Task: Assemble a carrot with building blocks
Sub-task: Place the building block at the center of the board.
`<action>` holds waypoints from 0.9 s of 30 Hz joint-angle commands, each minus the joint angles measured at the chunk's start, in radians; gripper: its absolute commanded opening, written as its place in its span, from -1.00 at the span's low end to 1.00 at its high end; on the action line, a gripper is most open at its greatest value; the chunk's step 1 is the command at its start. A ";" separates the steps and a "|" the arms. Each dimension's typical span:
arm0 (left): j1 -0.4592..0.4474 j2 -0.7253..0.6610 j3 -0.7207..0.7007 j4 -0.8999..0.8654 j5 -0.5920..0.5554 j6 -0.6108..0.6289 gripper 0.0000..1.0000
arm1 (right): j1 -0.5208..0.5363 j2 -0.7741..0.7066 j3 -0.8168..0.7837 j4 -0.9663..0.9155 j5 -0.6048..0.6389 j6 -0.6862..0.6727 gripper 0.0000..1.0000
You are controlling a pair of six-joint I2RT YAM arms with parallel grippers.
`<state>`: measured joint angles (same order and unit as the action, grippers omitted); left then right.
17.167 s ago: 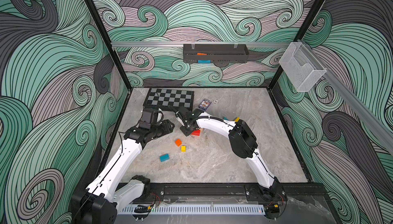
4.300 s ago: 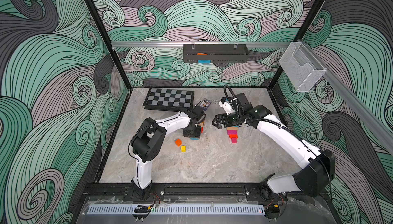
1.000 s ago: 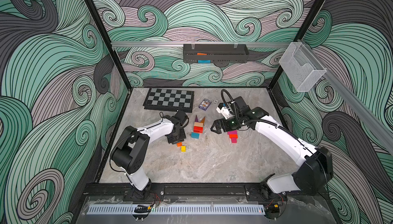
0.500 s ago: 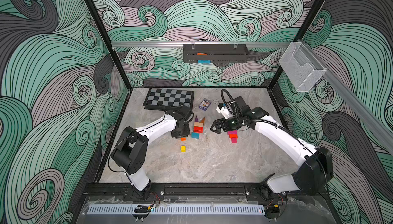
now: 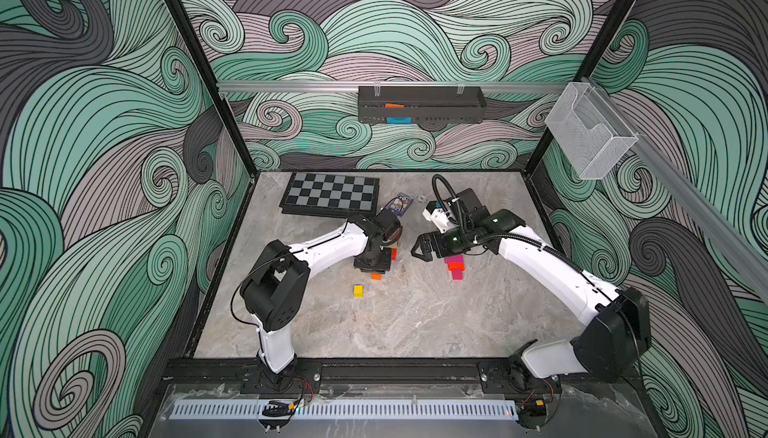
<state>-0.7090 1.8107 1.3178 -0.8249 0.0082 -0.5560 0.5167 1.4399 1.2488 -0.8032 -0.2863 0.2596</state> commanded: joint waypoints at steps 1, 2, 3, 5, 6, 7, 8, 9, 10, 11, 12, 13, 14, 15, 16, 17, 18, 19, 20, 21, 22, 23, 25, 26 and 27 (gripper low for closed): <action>-0.010 0.027 0.018 -0.022 0.009 0.042 -0.88 | 0.002 -0.009 0.008 0.007 -0.011 0.007 0.97; -0.012 0.037 0.024 -0.018 0.006 0.048 -0.88 | 0.003 -0.009 0.008 0.007 -0.007 0.007 0.97; -0.012 0.046 0.029 -0.016 0.004 0.055 -0.87 | 0.003 -0.008 0.009 0.007 -0.009 0.007 0.97; -0.012 0.065 0.035 -0.007 -0.002 0.068 -0.86 | 0.003 -0.011 0.009 0.007 -0.007 0.007 0.97; -0.012 0.074 0.037 -0.008 -0.005 0.073 -0.85 | 0.003 -0.010 0.010 0.007 -0.007 0.007 0.97; -0.012 0.081 0.039 -0.005 -0.005 0.077 -0.85 | 0.003 -0.010 0.009 0.007 -0.007 0.007 0.97; -0.012 0.087 0.041 0.001 -0.004 0.084 -0.85 | 0.003 -0.010 0.009 0.007 -0.006 0.006 0.97; -0.012 0.091 0.040 0.008 -0.004 0.085 -0.84 | 0.003 -0.010 0.008 0.008 -0.007 0.007 0.97; -0.012 0.094 0.041 0.015 -0.008 0.089 -0.83 | 0.003 -0.010 0.008 0.007 -0.006 0.006 0.97; -0.012 0.099 0.042 0.022 -0.015 0.092 -0.83 | 0.003 -0.009 0.008 0.008 -0.005 0.005 0.97; -0.012 0.104 0.044 0.026 -0.018 0.094 -0.83 | 0.003 -0.009 0.008 0.008 -0.006 0.007 0.97; -0.012 0.109 0.048 0.029 -0.022 0.097 -0.82 | 0.003 -0.011 0.009 0.007 -0.006 0.006 0.97; -0.012 0.111 0.050 0.034 -0.023 0.097 -0.81 | 0.003 -0.012 0.008 0.006 -0.004 0.006 0.97; -0.012 0.111 0.053 0.038 -0.024 0.099 -0.81 | 0.003 -0.013 0.009 0.007 -0.002 0.005 0.97; -0.012 0.113 0.056 0.040 -0.025 0.101 -0.81 | 0.003 -0.015 0.011 0.008 -0.001 0.005 0.97; -0.012 0.114 0.061 0.044 -0.027 0.102 -0.80 | 0.003 -0.015 0.011 0.006 0.002 0.004 0.97; -0.012 0.116 0.064 0.045 -0.030 0.103 -0.79 | 0.003 -0.016 0.011 0.007 0.004 0.004 0.97; -0.012 0.122 0.069 0.045 -0.031 0.104 -0.79 | 0.003 -0.017 0.012 0.007 0.004 0.004 0.97; -0.012 0.128 0.074 0.046 -0.030 0.106 -0.78 | 0.003 -0.018 0.012 0.007 0.001 0.004 0.97; -0.012 0.133 0.079 0.047 -0.029 0.108 -0.77 | 0.003 -0.015 0.013 0.007 0.002 0.003 0.97; -0.012 0.140 0.080 0.048 -0.029 0.108 -0.76 | 0.002 -0.015 0.014 0.007 0.002 0.004 0.97; -0.012 0.141 0.079 0.049 -0.030 0.107 -0.75 | 0.003 -0.015 0.014 0.008 0.004 0.003 0.97; -0.012 0.144 0.076 0.050 -0.031 0.107 -0.73 | 0.003 -0.015 0.014 0.007 0.004 0.003 0.97; -0.012 0.144 0.072 0.050 -0.032 0.106 -0.72 | 0.003 -0.015 0.014 0.007 0.005 0.003 0.97; -0.012 0.142 0.068 0.050 -0.034 0.105 -0.70 | 0.003 -0.015 0.014 0.007 0.005 0.002 0.97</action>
<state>-0.7101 1.9411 1.3735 -0.7731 -0.0124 -0.4622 0.5167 1.4399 1.2488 -0.7963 -0.2848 0.2661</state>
